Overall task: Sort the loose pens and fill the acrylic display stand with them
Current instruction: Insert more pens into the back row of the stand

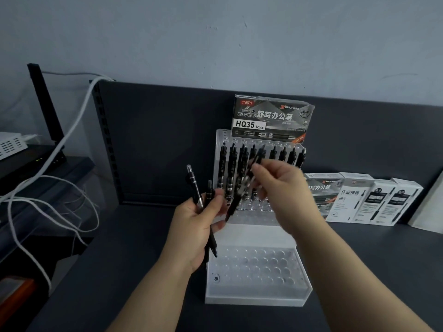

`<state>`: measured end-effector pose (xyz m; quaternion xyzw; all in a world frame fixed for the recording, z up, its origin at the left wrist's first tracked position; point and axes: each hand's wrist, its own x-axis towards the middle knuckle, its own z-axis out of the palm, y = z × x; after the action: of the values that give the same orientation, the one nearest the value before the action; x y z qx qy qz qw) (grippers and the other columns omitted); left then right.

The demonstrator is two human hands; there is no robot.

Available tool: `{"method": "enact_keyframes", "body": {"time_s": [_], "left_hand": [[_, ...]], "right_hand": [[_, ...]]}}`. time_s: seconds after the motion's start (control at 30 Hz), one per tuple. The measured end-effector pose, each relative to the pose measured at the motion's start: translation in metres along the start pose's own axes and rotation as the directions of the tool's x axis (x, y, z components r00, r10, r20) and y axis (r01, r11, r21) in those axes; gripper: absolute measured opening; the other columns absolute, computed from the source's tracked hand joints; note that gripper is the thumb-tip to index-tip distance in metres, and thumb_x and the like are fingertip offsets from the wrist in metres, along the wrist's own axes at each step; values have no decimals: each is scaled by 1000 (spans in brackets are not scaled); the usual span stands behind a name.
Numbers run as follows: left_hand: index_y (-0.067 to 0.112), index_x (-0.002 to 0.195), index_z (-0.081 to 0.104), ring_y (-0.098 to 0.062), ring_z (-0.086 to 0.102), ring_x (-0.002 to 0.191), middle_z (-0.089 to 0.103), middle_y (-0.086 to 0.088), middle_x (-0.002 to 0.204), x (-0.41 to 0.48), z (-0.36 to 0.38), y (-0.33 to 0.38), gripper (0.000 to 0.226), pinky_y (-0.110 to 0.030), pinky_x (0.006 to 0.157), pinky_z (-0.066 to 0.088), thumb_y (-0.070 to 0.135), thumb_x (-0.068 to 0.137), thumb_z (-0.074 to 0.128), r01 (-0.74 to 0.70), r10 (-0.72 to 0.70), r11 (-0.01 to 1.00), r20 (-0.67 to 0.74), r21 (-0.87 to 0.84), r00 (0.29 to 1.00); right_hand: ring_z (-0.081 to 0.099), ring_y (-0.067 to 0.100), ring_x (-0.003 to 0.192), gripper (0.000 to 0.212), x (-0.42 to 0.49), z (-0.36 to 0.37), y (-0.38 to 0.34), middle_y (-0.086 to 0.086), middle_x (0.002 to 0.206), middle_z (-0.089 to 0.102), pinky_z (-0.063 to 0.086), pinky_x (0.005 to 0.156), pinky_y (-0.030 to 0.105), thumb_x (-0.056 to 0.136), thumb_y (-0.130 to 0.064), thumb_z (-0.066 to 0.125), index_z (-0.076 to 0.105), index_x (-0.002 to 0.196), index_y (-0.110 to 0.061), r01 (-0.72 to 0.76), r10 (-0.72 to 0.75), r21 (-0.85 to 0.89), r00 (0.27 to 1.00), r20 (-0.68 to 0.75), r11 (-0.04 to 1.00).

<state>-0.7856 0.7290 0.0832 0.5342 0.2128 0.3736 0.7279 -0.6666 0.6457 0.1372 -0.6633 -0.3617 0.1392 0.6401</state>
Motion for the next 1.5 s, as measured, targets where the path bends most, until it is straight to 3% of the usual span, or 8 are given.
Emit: {"method": "enact_keyframes", "body": {"time_s": [0.07, 0.2, 0.33, 0.43, 0.7, 1.07, 1.23, 1.5], "left_hand": [[15, 98, 69, -12, 61, 71, 64, 0, 74, 2, -2, 0, 15, -26, 64, 52, 14, 90, 57, -3, 3, 1000, -43, 4, 999], [14, 94, 69, -6, 42, 49, 48, 6, 56, 4, -3, 2, 14, -22, 49, 41, 20, 89, 59, -12, 15, 999, -64, 42, 998], [17, 100, 67, -5, 40, 49, 48, 4, 61, 6, -1, 3, 19, -20, 48, 37, 24, 94, 51, -55, 58, 996, -37, 70, 998], [22, 104, 63, -6, 39, 52, 47, 1, 67, 7, 2, 6, 19, -20, 50, 36, 23, 97, 45, -73, 75, 995, -33, 62, 997], [25, 103, 62, -7, 43, 58, 52, 2, 69, 8, 8, 9, 26, -24, 55, 38, 7, 97, 44, -121, 122, 993, -87, 16, 989], [24, 101, 65, -7, 50, 60, 55, 3, 69, 0, 22, 6, 23, -22, 56, 44, 10, 96, 47, -125, 124, 992, -126, 0, 984], [14, 110, 65, -13, 62, 71, 62, -1, 75, -1, 32, 2, 24, -25, 65, 54, 8, 95, 47, -130, 119, 988, -134, -78, 984], [19, 103, 70, -12, 67, 98, 73, 1, 101, -4, 57, -6, 25, -26, 77, 48, 21, 87, 51, -106, 101, 991, -62, -81, 993]], "right_hand": [[49, 9, 52, 14, 7, -7, -3, -3, 68, 64, 41, 45, 17, 94, -16, 53, 67, 98, -18, 65, -65, 4, 993, -97, 998], [62, 5, 76, 21, 20, -13, 2, -8, 88, 67, 48, 67, 17, 92, -17, 56, 59, 113, -16, 218, -251, -158, 939, -237, 963], [61, 0, 84, 23, 26, -10, 9, -14, 90, 64, 48, 74, 8, 92, -18, 57, 59, 115, -15, 232, -289, -269, 936, -199, 935], [62, 7, 90, 28, 29, -8, 15, -9, 97, 65, 49, 80, 18, 92, -17, 56, 59, 120, -13, 201, -252, -324, 959, -126, 925], [47, -2, 54, 30, 33, -7, 25, -2, 81, 61, 33, 49, 11, 95, -24, 50, 59, 121, -13, 195, -221, -525, 975, 12, 828], [51, 4, 58, 25, 40, -12, 24, -8, 68, 56, 41, 51, 20, 95, -29, 49, 60, 106, -10, 223, -188, -635, 974, 124, 740], [54, 4, 64, 18, 27, -19, 21, -10, 71, 57, 45, 56, 22, 90, -33, 58, 56, 99, -18, 247, -218, -532, 969, 119, 810], [58, -5, 57, 13, -3, -27, 22, -10, 67, 66, 43, 55, 8, 88, -14, 62, 68, 94, -23, 139, -74, -117, 894, 442, 983]]}}
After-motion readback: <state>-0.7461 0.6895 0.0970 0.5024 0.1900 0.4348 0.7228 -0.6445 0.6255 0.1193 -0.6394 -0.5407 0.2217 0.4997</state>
